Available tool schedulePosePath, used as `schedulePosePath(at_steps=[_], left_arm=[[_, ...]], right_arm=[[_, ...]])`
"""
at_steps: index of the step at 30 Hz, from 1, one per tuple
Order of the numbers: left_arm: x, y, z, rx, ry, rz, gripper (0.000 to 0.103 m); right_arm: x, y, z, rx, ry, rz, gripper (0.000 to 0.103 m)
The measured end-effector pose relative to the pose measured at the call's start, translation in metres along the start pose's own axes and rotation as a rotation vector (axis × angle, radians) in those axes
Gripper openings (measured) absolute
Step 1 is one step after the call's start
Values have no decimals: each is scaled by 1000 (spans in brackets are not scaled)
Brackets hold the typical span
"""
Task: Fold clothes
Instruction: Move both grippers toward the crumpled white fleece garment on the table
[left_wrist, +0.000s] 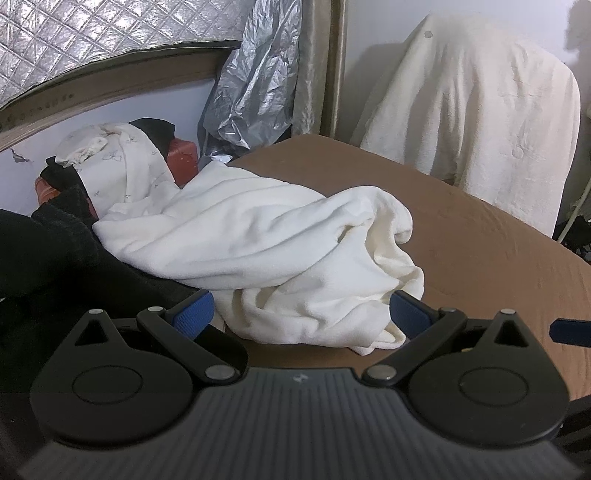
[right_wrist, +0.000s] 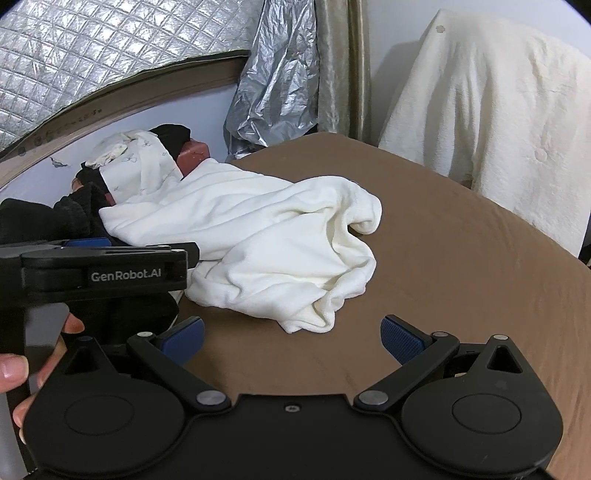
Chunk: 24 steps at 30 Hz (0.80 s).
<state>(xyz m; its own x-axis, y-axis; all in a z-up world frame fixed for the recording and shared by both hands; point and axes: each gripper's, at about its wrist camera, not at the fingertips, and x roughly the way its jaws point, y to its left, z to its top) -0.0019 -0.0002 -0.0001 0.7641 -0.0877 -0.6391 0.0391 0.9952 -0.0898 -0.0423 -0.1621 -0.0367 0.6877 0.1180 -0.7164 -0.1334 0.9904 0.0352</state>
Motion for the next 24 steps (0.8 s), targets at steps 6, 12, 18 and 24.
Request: schedulePosePath(at_steps=[6,12,18,24], left_arm=[[1,-2,-1,4,0,2,103],[-1,-2,-1,8,-4,-5,103],[2,-4,-3,13,7,-7,103],[3,-3,-4,3,7,-14,103]], right_arm=[[-1,-3,1,17,1,-4,103],[-1,-5,0,30,3,1,103],[0,-6,-1,36,5,1,103],[1,-7,-1,43,7,2,103]])
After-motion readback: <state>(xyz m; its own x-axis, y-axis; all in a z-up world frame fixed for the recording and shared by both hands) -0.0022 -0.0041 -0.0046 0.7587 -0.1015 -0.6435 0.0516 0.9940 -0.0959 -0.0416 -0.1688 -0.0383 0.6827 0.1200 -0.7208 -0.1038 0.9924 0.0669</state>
